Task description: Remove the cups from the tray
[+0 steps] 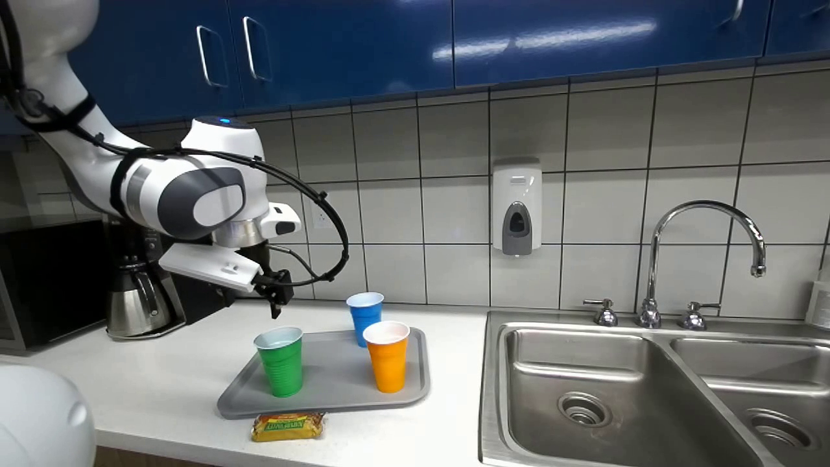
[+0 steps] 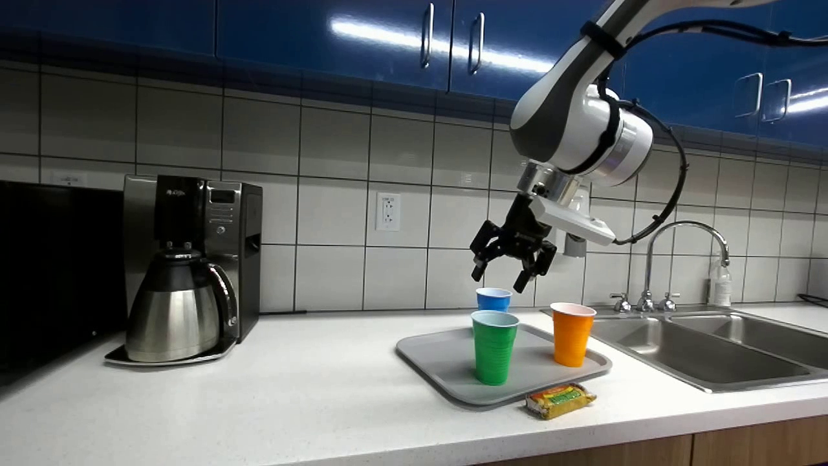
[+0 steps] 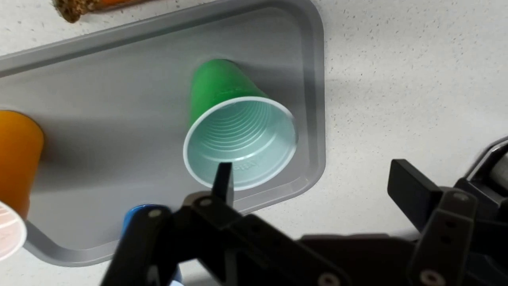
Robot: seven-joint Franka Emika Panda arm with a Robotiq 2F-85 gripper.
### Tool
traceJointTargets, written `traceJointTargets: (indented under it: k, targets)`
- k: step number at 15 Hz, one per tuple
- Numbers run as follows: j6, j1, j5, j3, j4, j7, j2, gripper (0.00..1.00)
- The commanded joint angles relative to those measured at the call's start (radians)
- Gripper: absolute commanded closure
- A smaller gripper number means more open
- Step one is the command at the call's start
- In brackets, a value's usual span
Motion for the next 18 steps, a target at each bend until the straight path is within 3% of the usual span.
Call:
traceJointTargets:
  k: [1,11,18]
  targets:
    - [-0.016,0.019,0.074,-0.023,0.043,-0.109,0.044,0.00]
    - [-0.015,-0.006,0.142,0.009,0.072,-0.245,0.135,0.00]
    - [-0.019,-0.023,0.126,0.042,0.067,-0.254,0.163,0.00]
